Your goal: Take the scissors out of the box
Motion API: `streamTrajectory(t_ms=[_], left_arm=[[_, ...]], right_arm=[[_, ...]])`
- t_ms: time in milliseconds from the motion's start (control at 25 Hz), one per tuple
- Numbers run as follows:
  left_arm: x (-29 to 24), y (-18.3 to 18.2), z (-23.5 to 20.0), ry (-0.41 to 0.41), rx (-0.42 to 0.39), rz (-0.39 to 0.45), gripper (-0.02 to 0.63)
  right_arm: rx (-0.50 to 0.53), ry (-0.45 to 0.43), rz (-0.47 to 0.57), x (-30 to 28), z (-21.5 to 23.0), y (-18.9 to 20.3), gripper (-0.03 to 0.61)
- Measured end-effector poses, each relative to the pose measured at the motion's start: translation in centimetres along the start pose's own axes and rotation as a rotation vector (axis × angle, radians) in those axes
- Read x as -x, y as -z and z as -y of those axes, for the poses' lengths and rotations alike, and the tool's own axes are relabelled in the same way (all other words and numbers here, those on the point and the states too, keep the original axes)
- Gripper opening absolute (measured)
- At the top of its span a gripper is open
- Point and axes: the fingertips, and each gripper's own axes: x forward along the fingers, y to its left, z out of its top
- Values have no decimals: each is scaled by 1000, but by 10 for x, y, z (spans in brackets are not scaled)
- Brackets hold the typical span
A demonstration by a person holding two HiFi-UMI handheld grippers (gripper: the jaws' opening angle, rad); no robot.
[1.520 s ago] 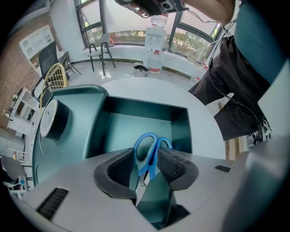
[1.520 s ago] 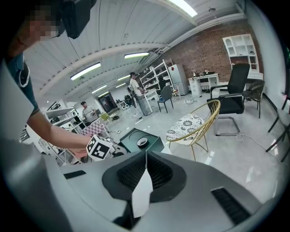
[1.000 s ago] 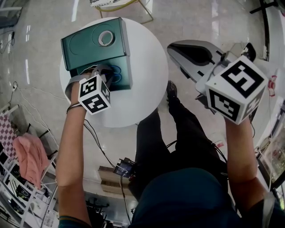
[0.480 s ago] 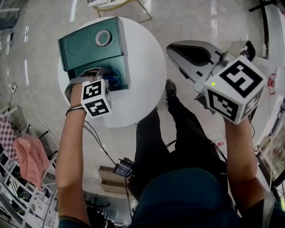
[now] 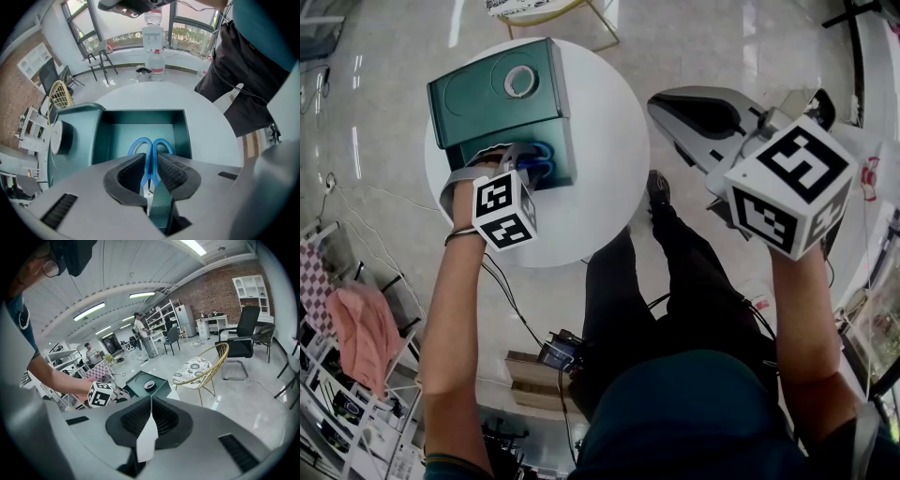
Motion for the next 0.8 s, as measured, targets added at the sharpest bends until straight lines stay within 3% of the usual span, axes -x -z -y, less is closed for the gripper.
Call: streamTrajectory(t_ms=[360, 800], left_arm=[[81, -15, -27, -236, 133, 136, 100], [207, -6, -19, -450, 377, 296, 100]], right_arm=[[72, -20, 29, 25, -35, -47, 38], [184, -56, 50, 58, -104, -108, 38]])
